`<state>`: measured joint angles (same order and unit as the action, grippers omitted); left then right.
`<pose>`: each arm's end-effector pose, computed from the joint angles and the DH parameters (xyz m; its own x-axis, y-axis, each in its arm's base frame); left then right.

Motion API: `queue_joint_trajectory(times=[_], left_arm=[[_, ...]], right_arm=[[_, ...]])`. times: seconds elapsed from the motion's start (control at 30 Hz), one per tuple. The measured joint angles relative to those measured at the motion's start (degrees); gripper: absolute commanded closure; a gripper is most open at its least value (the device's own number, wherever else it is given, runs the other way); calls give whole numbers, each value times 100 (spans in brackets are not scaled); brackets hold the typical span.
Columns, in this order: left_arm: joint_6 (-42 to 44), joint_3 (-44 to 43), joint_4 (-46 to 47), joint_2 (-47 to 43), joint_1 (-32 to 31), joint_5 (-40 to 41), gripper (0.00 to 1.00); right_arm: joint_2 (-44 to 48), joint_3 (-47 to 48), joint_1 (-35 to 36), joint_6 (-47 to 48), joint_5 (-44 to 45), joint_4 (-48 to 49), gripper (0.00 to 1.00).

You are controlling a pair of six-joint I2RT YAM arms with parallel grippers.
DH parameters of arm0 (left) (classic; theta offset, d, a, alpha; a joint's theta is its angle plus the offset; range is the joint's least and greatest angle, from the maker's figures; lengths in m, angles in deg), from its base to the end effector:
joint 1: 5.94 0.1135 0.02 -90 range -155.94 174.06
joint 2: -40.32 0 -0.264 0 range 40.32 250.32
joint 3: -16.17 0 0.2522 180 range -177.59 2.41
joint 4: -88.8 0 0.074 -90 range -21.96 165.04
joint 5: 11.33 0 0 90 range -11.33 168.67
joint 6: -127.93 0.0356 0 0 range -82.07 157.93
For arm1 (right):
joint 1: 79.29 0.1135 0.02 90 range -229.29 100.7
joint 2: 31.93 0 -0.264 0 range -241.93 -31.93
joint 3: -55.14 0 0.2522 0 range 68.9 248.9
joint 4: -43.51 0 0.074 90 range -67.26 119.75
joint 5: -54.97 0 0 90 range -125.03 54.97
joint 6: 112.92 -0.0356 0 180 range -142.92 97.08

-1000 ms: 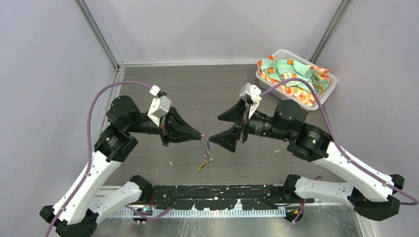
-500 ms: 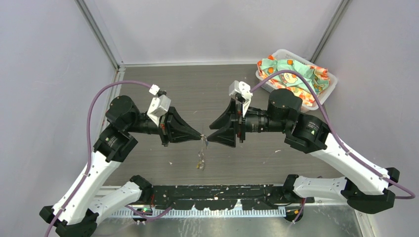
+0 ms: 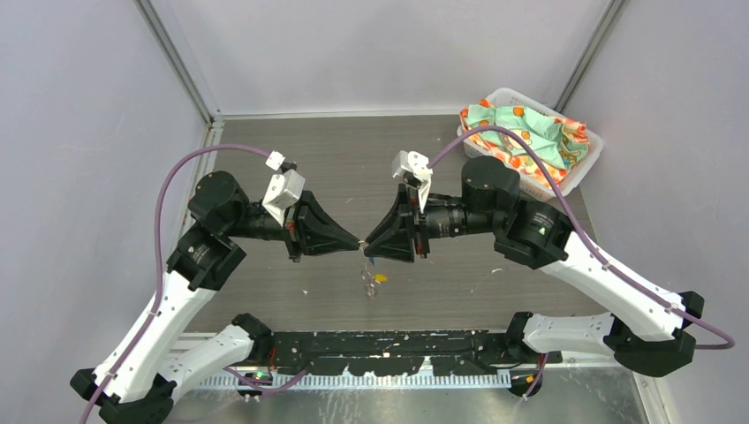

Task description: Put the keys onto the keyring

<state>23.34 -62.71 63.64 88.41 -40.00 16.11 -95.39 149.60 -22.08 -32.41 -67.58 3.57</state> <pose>0.1068 -0.1103 0.4479 -0.1707 -0.0247 -0.9850 0.9783 -0.1231 -0.1664 0.1036 0.1961 0.4634 -0.2473 -0.1273 -0.9605 -0.9689 0.0311 0.2453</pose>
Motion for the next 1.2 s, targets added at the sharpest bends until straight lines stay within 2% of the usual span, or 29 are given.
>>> queue_joint_trajectory(times=[0.33,0.37,0.43,0.63,0.77,0.87,1.0,1.07,1.2], left_arm=[[2,0,0,-2,0,15,100],[2,0,0,-7,0,20,100],[2,0,0,-17,0,44,100],[22,0,-7,-33,0,96,100],[179,0,-114,-35,-7,129,71],[476,-48,-422,-24,-4,120,59],[1128,-496,-1290,245,-4,-2,52],[1445,-769,-1705,435,-4,-63,52],[1915,-1113,-2402,732,-4,-164,60]], right_arm=[[-140,0,0,-122,-127,116,84],[-140,0,0,-125,-129,120,86],[-140,-2,0,-138,-146,129,98],[-114,-2,0,-138,-162,127,99],[-136,63,0,-118,-114,-50,99],[-271,378,0,-83,-96,-616,99],[-682,1008,0,20,-87,-1329,99],[-903,1279,7,70,-74,-1655,99],[-1228,1596,46,177,-24,-2216,99]])
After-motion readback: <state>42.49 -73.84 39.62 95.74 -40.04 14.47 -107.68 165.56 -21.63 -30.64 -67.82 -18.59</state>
